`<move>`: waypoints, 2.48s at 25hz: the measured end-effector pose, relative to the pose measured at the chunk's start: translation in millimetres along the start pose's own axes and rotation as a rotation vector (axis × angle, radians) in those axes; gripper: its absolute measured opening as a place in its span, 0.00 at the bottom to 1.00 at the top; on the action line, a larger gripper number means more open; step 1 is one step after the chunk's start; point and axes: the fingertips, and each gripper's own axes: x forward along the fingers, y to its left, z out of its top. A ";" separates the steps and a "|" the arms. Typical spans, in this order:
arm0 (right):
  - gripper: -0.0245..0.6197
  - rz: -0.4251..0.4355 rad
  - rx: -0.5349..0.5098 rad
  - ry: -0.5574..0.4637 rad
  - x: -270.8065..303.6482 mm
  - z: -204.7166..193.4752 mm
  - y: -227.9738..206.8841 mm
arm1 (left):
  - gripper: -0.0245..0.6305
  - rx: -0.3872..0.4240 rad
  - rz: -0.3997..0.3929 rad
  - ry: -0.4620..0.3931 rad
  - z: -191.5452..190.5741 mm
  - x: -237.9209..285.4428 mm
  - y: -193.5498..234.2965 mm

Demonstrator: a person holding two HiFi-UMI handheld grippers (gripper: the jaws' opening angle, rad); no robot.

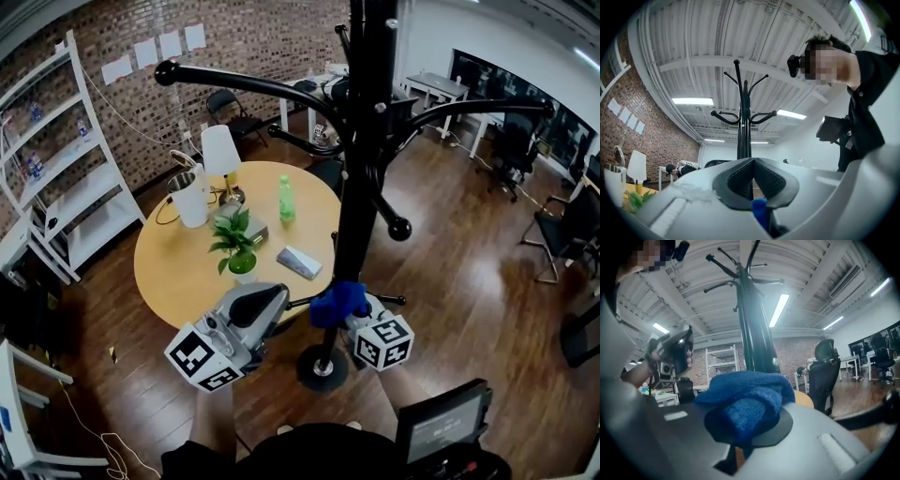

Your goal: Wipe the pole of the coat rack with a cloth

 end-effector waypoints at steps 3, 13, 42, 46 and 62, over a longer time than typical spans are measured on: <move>0.07 -0.030 0.014 0.091 4.0 -31.5 -6.8 | 0.03 -0.001 -0.013 0.006 -1.9 2.0 -4.6; 0.07 0.029 0.001 -0.103 -10.2 95.0 17.5 | 0.03 0.017 0.004 0.002 3.9 -1.7 -4.1; 0.07 0.016 -0.056 -0.078 -6.3 76.1 15.4 | 0.03 0.020 -0.016 -0.006 3.7 6.5 -2.6; 0.07 -0.039 -0.113 0.082 2.0 -0.9 0.2 | 0.03 0.018 -0.019 0.000 2.0 6.6 -5.0; 0.07 0.031 -0.154 -0.188 -16.3 161.5 32.3 | 0.03 0.027 0.004 -0.004 3.1 -3.5 -4.3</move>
